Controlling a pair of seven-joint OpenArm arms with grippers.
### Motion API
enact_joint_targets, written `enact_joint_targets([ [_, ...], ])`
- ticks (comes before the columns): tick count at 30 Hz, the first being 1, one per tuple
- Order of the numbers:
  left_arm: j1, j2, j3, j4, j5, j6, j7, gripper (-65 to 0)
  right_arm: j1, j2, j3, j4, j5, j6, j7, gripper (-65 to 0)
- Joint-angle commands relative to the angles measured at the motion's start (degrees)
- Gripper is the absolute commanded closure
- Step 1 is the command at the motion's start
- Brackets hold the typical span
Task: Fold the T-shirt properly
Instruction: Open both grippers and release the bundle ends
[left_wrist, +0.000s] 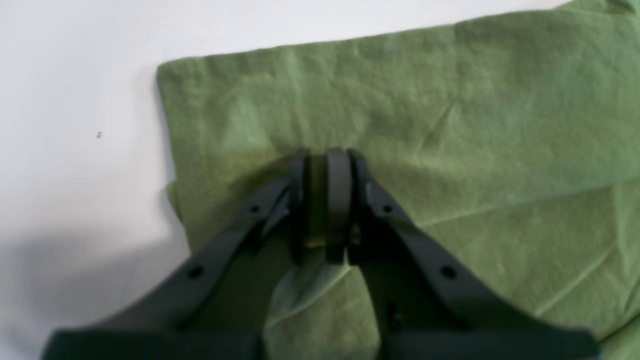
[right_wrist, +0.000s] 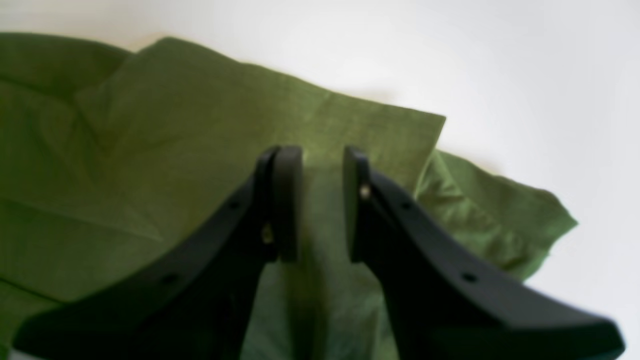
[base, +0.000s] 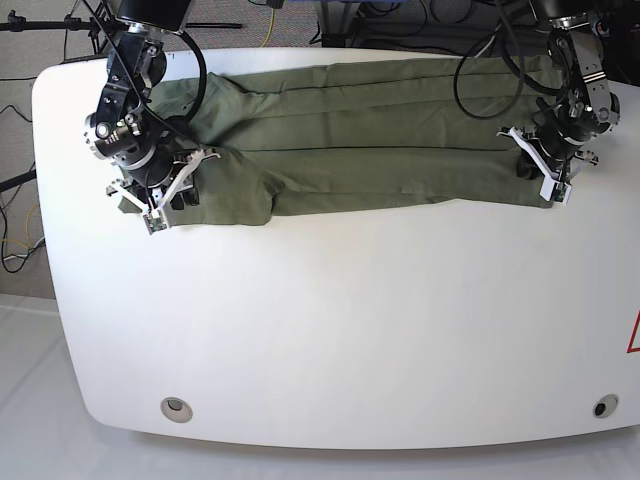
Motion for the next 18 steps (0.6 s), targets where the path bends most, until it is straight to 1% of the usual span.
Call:
enact_joint_targets([
  [1, -0.5, -0.7, -0.2, 1.6, -0.5, 0.0, -1.1, -3.4, 0.6, 0.6, 0.1, 0.9, 0.5, 0.4, 1.8, -12.2],
  [3, -0.5, -0.7, -0.2, 1.2, -0.5, 0.0, -1.0, -3.4, 0.4, 0.6, 0.4, 1.8, 0.5, -0.2, 2.5, -10.5],
  [13, -1.0, -0.7, -0.2, 1.0, -0.9, 0.1, -0.6, -3.2, 0.3, 0.8, 0.5, 1.6, 0.4, -0.5, 3.2, -6.7],
  [15, -0.9, -0.7, 0.1, 0.6, -0.4, 0.1, -0.3, -3.5, 0.1, 1.0, 0.3, 1.1, 0.4, 0.0, 3.5, -3.9],
  [18, -0.9, -0.7, 0.1, 0.6, -0.2, 0.1, -0.2, -3.3, 0.0, 1.0, 0.3, 0.3, 0.4, 0.0, 3.9, -2.1],
])
